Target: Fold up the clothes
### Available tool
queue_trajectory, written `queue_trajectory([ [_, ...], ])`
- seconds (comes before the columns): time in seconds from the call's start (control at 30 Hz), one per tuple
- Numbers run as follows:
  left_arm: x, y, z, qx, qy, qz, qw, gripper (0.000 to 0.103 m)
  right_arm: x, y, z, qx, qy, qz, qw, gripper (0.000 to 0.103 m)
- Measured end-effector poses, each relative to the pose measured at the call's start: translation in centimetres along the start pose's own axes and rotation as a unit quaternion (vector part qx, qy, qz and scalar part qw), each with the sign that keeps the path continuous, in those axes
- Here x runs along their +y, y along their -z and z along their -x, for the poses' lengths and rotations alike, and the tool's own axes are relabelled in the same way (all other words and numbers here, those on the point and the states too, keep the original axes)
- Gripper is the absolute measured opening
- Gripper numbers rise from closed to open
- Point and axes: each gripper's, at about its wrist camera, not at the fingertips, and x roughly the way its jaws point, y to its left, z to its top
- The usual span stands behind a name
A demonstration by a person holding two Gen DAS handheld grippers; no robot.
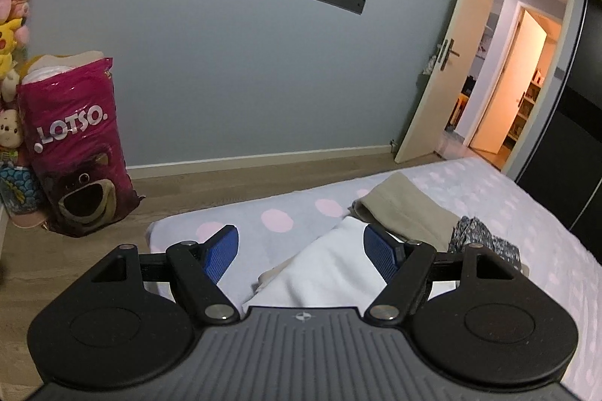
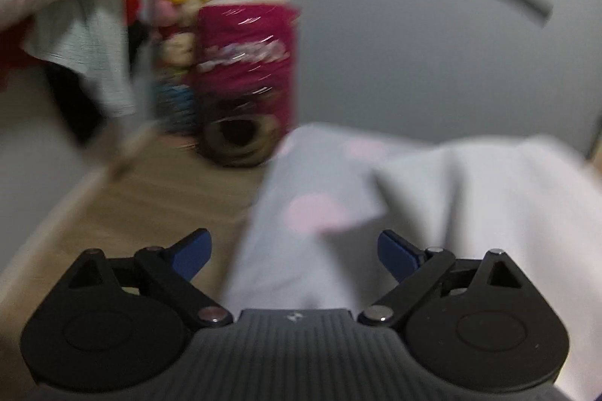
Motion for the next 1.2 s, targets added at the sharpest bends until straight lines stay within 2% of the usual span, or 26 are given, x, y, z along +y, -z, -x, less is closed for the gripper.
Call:
queue_trajectory([
  [0.1, -0.2, 0.1, 0.0, 0.001, 0.002, -0.003, 1.0, 0.073, -1.2, -1.2, 0.0, -0.033, 0.082, -0.026, 0.996, 0.097],
  [0.2, -0.5, 0.3, 0.0, 0.003, 0.004, -0.007, 1.0, 0.073, -1.4, -2.1, -1.3, -0.018, 0.116, -0.031, 0.993, 0.097],
  [0.3, -0.8, 0.4, 0.0, 0.005, 0.005, -0.011, 0.9999, 0.073, 0.3, -1.7, -4.2, 0.049, 0.097, -0.004, 0.994, 0.098],
  [0.33, -0.9, 0.5, 0.0, 0.006, 0.006, -0.012, 0.9999, 0.073, 1.2, -1.4, -4.8, 0.062, 0.075, 0.005, 0.995, 0.098],
  [0.4, -1.1, 0.6, -0.1, 0.008, 0.008, -0.015, 0.9998, 0.073, 2.9, -1.0, -4.6, 0.056, 0.008, 0.018, 0.998, 0.093],
  [0.43, -0.9, 0.6, -0.1, 0.009, 0.01, -0.013, 0.9998, 0.073, 3.6, -1.0, -4.2, 0.041, 0.011, 0.029, 0.999, 0.093],
  [0.47, -0.7, 0.5, -0.1, 0.01, 0.01, -0.008, 0.9999, 0.073, 4.5, -1.2, -4.0, 0.025, 0.043, 0.05, 0.998, 0.093],
  [0.53, -0.3, 0.5, -0.1, 0.011, 0.011, 0.001, 0.9999, 0.073, 5.4, -1.5, -3.9, 0.001, 0.121, 0.083, 0.989, 0.084],
  [0.57, -0.2, 0.5, -0.2, 0.014, 0.012, 0.003, 0.9998, 0.073, 5.5, -1.7, -4.3, -0.001, 0.162, 0.095, 0.982, 0.072],
  [0.6, -0.3, 0.5, -0.3, 0.017, 0.014, 0.001, 0.9998, 0.073, 5.4, -2.1, -4.9, 0.008, 0.201, 0.102, 0.974, 0.055],
  [0.63, -0.3, 0.5, -0.5, 0.02, 0.015, 0.0, 0.9997, 0.073, 5.1, -2.4, -5.5, 0.022, 0.226, 0.103, 0.968, 0.045],
  [0.67, -0.2, 0.5, -0.6, 0.021, 0.016, 0.0, 0.9996, 0.073, 4.6, -2.7, -6.3, 0.043, 0.232, 0.098, 0.967, 0.032],
  [0.73, -0.2, 0.4, -0.8, 0.023, 0.018, 0.0, 0.9996, 0.073, 4.5, -2.6, -7.8, 0.074, 0.236, 0.109, 0.963, 0.033],
  [0.8, 0.1, 0.3, -0.8, 0.023, 0.018, 0.001, 0.9996, 0.073, 4.9, -2.4, -8.6, 0.076, 0.252, 0.133, 0.956, 0.032],
  [0.83, 0.2, 0.4, -0.9, 0.024, 0.017, 0.002, 0.9996, 0.073, 5.1, -2.4, -8.9, 0.073, 0.26, 0.143, 0.952, 0.027],
  [0.87, 0.4, 0.4, -0.9, 0.024, 0.017, 0.003, 0.9996, 0.073, 5.4, -2.4, -8.9, 0.07, 0.266, 0.158, 0.948, 0.009],
  [0.97, 0.9, 0.3, -1.1, 0.025, 0.014, 0.012, 0.9995, 0.073, 6.7, -1.5, -8.5, 0.05, 0.282, 0.24, 0.928, 0.007],
  [1.07, 1.2, 0.3, -1.2, 0.028, 0.013, 0.02, 0.9993, 0.073, 7.9, 0.1, -8.2, 0.027, 0.296, 0.333, 0.895, 0.007],
  [1.1, 1.1, 0.3, -1.2, 0.028, 0.015, 0.017, 0.9994, 0.073, 8.3, 0.6, -8.1, 0.019, 0.3, 0.363, 0.882, 0.009],
  [1.13, 1.0, 0.3, -1.2, 0.029, 0.017, 0.013, 0.9994, 0.073, 8.5, 1.1, -8.1, 0.014, 0.295, 0.385, 0.875, 0.011],
  [1.17, 0.9, 0.3, -1.2, 0.03, 0.018, 0.01, 0.9993, 0.073, 8.7, 1.4, -8.0, 0.004, 0.276, 0.398, 0.875, 0.025],
  [1.2, 0.9, 0.3, -1.1, 0.029, 0.019, 0.01, 0.9993, 0.073, 9.2, 1.3, -7.8, -0.015, 0.251, 0.408, 0.878, 0.045],
])
